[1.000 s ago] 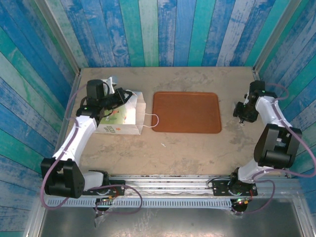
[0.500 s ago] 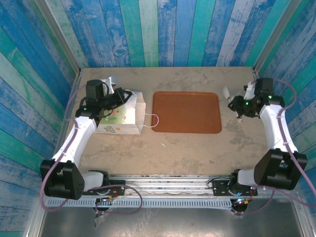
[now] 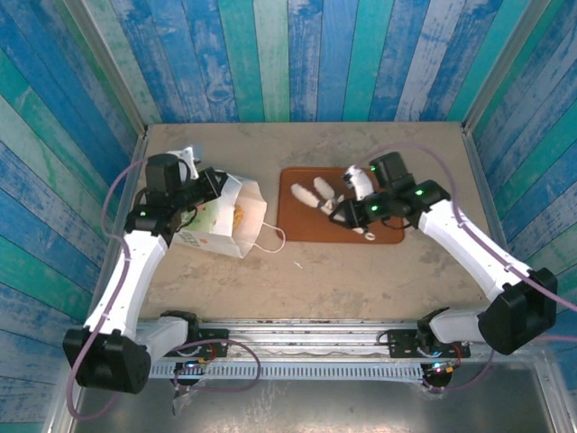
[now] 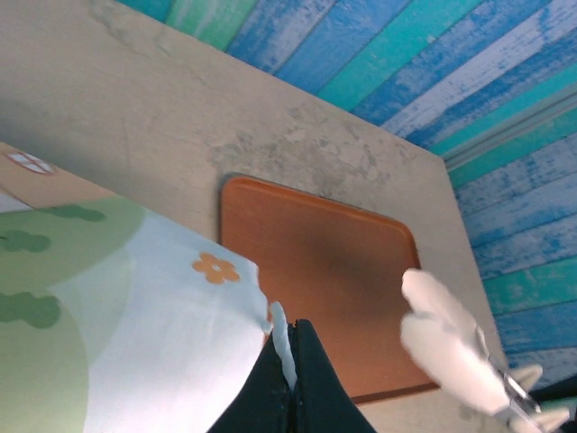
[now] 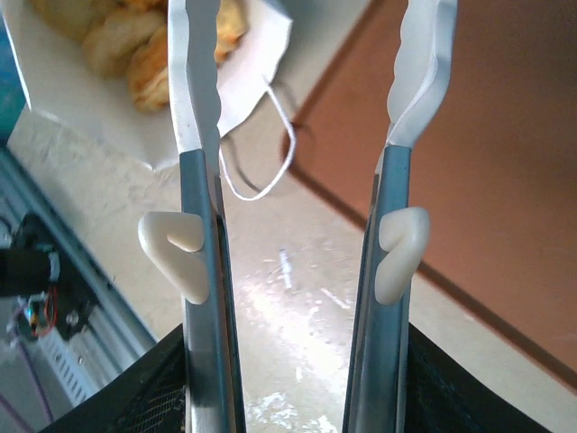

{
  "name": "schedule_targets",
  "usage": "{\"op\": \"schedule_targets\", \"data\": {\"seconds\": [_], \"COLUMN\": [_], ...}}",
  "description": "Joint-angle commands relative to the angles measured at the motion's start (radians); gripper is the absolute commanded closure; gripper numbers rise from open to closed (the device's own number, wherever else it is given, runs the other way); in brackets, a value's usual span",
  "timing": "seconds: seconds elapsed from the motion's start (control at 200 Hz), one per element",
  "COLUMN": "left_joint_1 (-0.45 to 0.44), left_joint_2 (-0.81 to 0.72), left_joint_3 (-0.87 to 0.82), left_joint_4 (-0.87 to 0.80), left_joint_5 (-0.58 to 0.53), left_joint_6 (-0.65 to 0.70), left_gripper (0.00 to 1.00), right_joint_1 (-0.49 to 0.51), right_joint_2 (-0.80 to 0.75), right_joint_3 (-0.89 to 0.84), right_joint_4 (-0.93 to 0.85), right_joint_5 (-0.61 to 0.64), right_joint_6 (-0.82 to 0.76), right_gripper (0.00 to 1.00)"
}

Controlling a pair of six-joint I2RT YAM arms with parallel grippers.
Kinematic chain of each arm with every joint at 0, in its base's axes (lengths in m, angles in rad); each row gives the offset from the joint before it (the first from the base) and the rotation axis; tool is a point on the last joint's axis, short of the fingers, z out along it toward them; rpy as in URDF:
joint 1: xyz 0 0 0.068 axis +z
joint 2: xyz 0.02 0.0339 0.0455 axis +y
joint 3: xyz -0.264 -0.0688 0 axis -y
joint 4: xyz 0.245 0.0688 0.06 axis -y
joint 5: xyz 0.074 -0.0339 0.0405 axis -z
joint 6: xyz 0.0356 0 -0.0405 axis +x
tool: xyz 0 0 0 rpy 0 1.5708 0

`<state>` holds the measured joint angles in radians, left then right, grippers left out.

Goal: Take the fake bread out of the paper bag

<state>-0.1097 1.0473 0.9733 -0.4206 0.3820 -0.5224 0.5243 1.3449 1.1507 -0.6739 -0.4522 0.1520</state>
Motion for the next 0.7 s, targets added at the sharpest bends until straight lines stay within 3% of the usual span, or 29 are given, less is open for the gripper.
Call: {"op": "schedule_targets", "data": {"seconds": [0.0, 0.25, 0.696], "left_joint_1": [-0.002, -0.002, -0.002], "left_joint_2": [-0.084, -0.133, -0.078], "left_joint_3": [-0.011, -0.054, -0.034], "left_joint_4": [-0.077, -0.023, 0.017], "left_joint_5": [-0.125, -0.119, -0.072], "left_joint_6": [0.040, -0.022, -0.062], "left_gripper": [1.00, 1.00, 1.00], "right_joint_1": [0.078, 0.251, 0.358], "right_joint_2": [0.041, 0.112, 0.259], "right_joint_3": [0.001, 0.000, 0.025], "right_joint_4": [0.052, 0.063, 0.193], "right_joint_5": [0.025, -0.083, -0.080], "right_joint_6": [-0.019, -0.048, 0.043], "right_gripper": [0.47, 0.47, 0.49]}}
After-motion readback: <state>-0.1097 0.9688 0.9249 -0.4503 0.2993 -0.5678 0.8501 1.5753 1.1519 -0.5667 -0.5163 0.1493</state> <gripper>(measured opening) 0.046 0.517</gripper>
